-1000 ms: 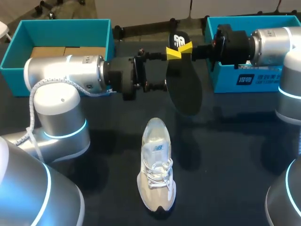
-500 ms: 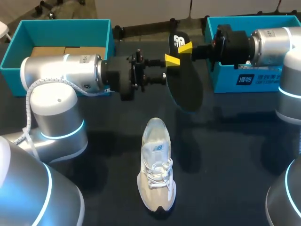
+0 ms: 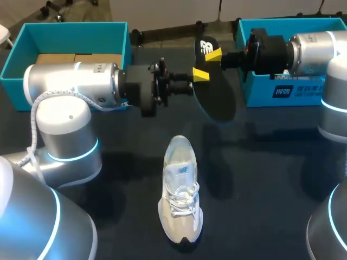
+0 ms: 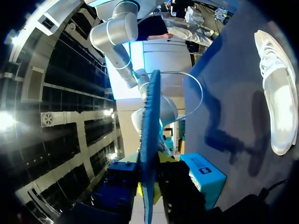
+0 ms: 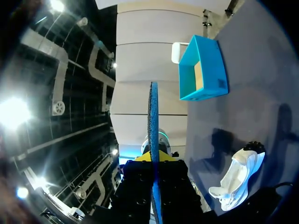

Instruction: Take the shoe out of the shoebox, open the shoe tongue, remove and reinsert the insole, then place the shoe into the shoebox

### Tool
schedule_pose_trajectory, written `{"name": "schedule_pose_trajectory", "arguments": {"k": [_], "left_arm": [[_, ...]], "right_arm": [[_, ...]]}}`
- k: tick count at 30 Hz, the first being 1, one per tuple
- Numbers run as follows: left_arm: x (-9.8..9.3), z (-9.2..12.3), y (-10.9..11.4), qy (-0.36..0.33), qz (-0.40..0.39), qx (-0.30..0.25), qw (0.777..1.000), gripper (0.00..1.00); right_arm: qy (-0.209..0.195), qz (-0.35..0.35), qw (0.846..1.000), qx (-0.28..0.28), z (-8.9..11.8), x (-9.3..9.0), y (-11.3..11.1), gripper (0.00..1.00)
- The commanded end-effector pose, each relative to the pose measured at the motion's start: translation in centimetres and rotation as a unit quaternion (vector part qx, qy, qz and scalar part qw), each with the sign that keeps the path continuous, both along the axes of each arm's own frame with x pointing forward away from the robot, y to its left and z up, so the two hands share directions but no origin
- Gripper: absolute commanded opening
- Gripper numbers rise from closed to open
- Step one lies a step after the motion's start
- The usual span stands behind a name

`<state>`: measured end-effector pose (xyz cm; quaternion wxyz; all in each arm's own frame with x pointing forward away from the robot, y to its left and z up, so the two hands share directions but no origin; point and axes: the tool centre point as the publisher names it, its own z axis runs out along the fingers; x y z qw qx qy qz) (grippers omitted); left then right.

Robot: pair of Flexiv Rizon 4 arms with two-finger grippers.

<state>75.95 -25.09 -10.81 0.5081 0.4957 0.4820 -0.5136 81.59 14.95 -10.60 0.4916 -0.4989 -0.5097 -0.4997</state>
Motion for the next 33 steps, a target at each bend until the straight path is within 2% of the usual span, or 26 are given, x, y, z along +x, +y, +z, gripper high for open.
{"name": "schedule_pose_trajectory", "arguments": {"k": [1,4,5,6,15,16,17,18,26,33], "left_arm": [[-0.1,0.0,-0.3,-0.002,0.003,0.003,1.000,0.15],[-0.2,0.0,-0.3,-0.004,0.004,0.004,1.000,0.10],[-0.2,0.0,-0.4,-0.004,0.005,0.004,1.000,0.02],[-0.2,0.0,-0.5,-0.004,0.005,0.005,1.000,0.00],[-0.3,-0.2,-0.5,-0.008,0.004,0.010,1.000,0.00],[-0.3,-0.2,-0.3,-0.009,0.004,0.010,1.000,0.00],[-0.4,-0.3,-0.2,-0.011,0.001,0.011,1.000,0.00],[-0.4,-0.3,0.0,-0.014,0.001,0.013,1.000,0.00],[-0.2,-0.9,2.9,0.003,0.006,0.020,1.000,0.00],[-1.1,-0.9,6.3,0.067,0.001,0.021,0.998,0.00]], "right_arm": [[0.000,-0.001,1.000,-0.001,0.0,0.0,0.2,0.00],[0.000,-0.001,1.000,-0.001,0.0,0.0,0.2,0.00],[0.000,-0.001,1.000,-0.001,0.0,0.0,0.2,0.00],[0.000,-0.001,1.000,-0.001,0.0,0.0,0.2,0.00],[0.000,-0.001,1.000,-0.001,0.0,0.0,0.2,0.00],[-0.003,-0.002,1.000,0.005,0.0,0.0,0.1,0.22],[-0.003,-0.002,1.000,0.006,0.1,-0.1,0.1,0.75],[-0.005,-0.003,1.000,0.005,0.1,-0.1,0.1,1.00],[-0.031,-0.010,0.999,0.015,0.1,-1.0,-0.9,1.00],[-0.042,-0.001,0.999,0.010,-0.3,-1.8,-1.6,1.00]]}}
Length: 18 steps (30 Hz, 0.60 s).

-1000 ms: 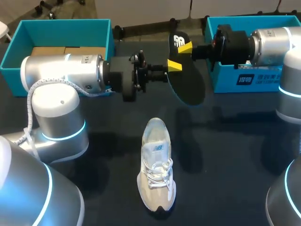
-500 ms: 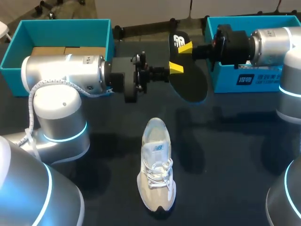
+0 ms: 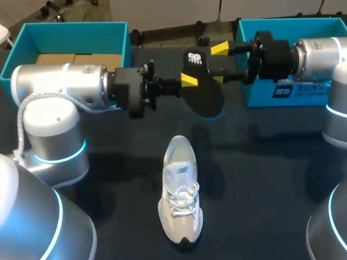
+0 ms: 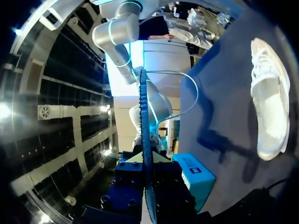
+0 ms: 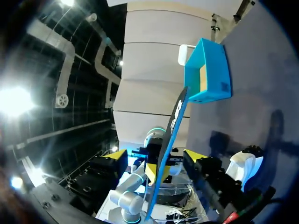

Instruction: Take the shoe out of the shoebox, open the shoe tongue, remove and reinsert the insole, then place the shoe into the shoebox

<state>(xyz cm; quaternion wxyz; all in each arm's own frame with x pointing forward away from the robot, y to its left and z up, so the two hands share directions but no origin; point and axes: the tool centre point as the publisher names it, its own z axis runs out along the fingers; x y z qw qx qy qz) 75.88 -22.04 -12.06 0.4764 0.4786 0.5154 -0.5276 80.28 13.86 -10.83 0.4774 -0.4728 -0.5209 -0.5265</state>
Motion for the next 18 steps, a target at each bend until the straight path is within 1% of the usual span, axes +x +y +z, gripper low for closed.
{"name": "schedule_pose_trajectory", "arguments": {"k": [1,5,9,10,14,17,18], "left_arm": [[-1.1,0.3,3.6,0.033,-0.004,0.003,0.999,0.00],[-1.3,0.6,5.3,0.104,-0.001,0.009,0.995,0.00],[-1.1,0.7,6.6,0.198,0.000,0.007,0.980,0.00],[-1.0,0.7,6.8,0.212,0.000,0.006,0.977,0.00],[-0.8,0.4,7.4,0.319,0.007,0.007,0.948,0.00],[-0.4,0.2,7.8,0.424,-0.008,-0.007,0.906,0.00],[-0.3,0.1,8.0,0.448,-0.011,-0.012,0.894,0.00]], "right_arm": [[-0.003,0.000,1.000,-0.003,-0.1,-0.6,-0.5,1.00],[-0.006,0.004,1.000,-0.006,-0.3,-0.8,-0.7,1.00],[-0.006,0.004,1.000,-0.006,-0.3,-0.8,-0.7,1.00],[-0.006,0.004,1.000,-0.006,-0.3,-0.8,-0.7,1.00],[-0.006,0.004,1.000,-0.006,-0.3,-0.8,-0.7,1.00],[-0.006,0.004,1.000,-0.006,-0.3,-0.8,-0.7,1.00],[-0.006,0.004,1.000,-0.006,-0.3,-0.8,-0.7,1.00]]}}
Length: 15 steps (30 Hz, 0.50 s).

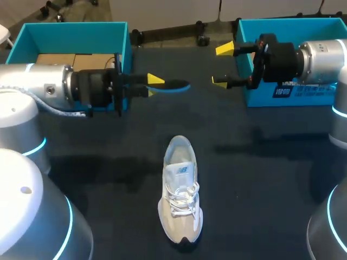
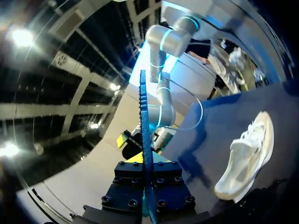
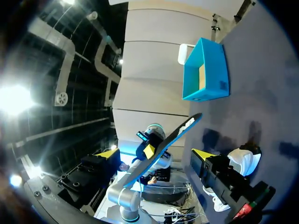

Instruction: Take the shoe out of the shoebox, open the shoe tongue, remove and reinsert the insole, then place the shoe into the shoebox

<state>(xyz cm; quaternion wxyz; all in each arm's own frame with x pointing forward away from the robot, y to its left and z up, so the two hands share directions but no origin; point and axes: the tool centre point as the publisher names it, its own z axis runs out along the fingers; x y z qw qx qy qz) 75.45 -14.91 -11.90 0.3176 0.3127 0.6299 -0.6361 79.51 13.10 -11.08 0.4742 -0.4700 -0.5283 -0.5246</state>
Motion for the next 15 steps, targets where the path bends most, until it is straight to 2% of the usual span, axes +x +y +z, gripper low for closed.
{"name": "schedule_pose_trajectory", "arguments": {"k": [1,2,14,15], "left_arm": [[0.18,-0.23,1.02,0.232,-0.011,-0.024,0.972,0.00],[0.14,-0.36,1.22,0.267,-0.010,-0.024,0.963,0.00],[0.14,-0.36,1.22,0.267,-0.010,-0.024,0.963,0.00],[0.13,-0.35,0.86,0.296,-0.011,-0.016,0.955,0.00]], "right_arm": [[0.000,-0.001,1.000,-0.001,-0.03,-0.05,0.10,1.00],[0.000,-0.001,1.000,-0.001,-0.03,-0.05,0.10,1.00],[0.000,-0.001,1.000,-0.001,-0.03,-0.05,0.10,1.00],[0.000,-0.001,1.000,-0.001,-0.03,-0.05,0.10,1.00]]}}
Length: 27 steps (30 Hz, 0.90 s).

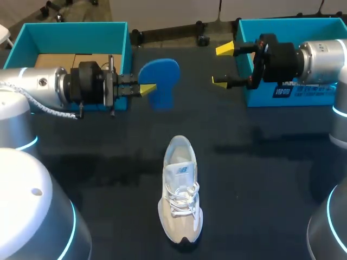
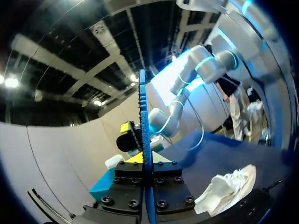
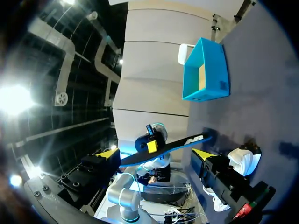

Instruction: Take the shoe out of the shoebox, open the shoe tongue, remove and reinsert the insole, then place the shoe into the shoebox

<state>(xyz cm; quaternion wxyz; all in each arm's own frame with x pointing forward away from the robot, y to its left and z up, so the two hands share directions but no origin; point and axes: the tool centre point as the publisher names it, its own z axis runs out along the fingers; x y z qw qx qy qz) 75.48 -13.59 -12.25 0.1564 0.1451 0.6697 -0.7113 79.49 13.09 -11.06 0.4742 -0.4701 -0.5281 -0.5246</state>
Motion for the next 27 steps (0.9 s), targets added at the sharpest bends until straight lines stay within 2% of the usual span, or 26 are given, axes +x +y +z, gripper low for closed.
{"name": "schedule_pose_trajectory", "arguments": {"k": [1,3,6,7,10,12,13,14,16,18,23,26,27], "left_arm": [[0.0,-0.1,-0.6,0.076,-0.011,0.021,0.997,0.00],[0.1,-0.1,-1.0,0.132,-0.014,0.029,0.991,0.00],[0.7,0.5,-1.2,0.253,-0.018,0.049,0.966,0.00],[0.9,0.7,-1.2,0.272,-0.016,0.047,0.961,0.00],[1.3,1.3,-1.3,0.373,-0.021,0.057,0.926,0.00],[1.6,1.5,-1.3,0.452,-0.023,0.064,0.889,0.00],[1.6,1.5,-1.3,0.470,-0.025,0.067,0.880,0.00],[1.7,1.5,-1.4,0.508,-0.026,0.071,0.858,0.00],[1.9,1.3,-1.6,0.549,-0.028,0.075,0.832,0.00],[2.0,0.9,-1.8,0.608,-0.035,0.078,0.790,0.00],[1.9,-0.5,-1.7,0.672,-0.043,0.081,0.735,0.00],[2.2,-0.9,-1.8,0.699,-0.044,0.067,0.711,0.00],[2.5,-1.0,-1.9,0.715,-0.039,0.059,0.696,0.00]], "right_arm": [[0.000,0.000,1.000,-0.001,0.0,0.0,0.1,1.00],[0.000,0.000,1.000,-0.001,0.0,0.0,0.1,1.00],[0.000,0.000,1.000,-0.001,0.0,0.0,0.1,1.00],[0.000,0.000,1.000,-0.001,0.0,0.0,0.1,1.00],[0.000,0.000,1.000,-0.001,0.0,0.0,0.1,1.00],[0.000,0.000,1.000,-0.001,0.0,0.0,0.1,1.00],[0.000,0.000,1.000,-0.001,0.0,0.0,0.1,1.00],[0.000,0.000,1.000,-0.001,0.0,0.0,0.1,1.00],[0.000,0.000,1.000,-0.001,0.0,0.0,0.1,1.00],[0.000,0.000,1.000,-0.001,0.0,0.0,0.1,1.00],[0.000,0.000,1.000,-0.001,0.0,0.0,0.1,1.00],[0.000,0.000,1.000,-0.001,0.0,0.0,0.1,1.00],[0.000,0.000,1.000,-0.001,0.0,0.0,0.1,1.00]]}}
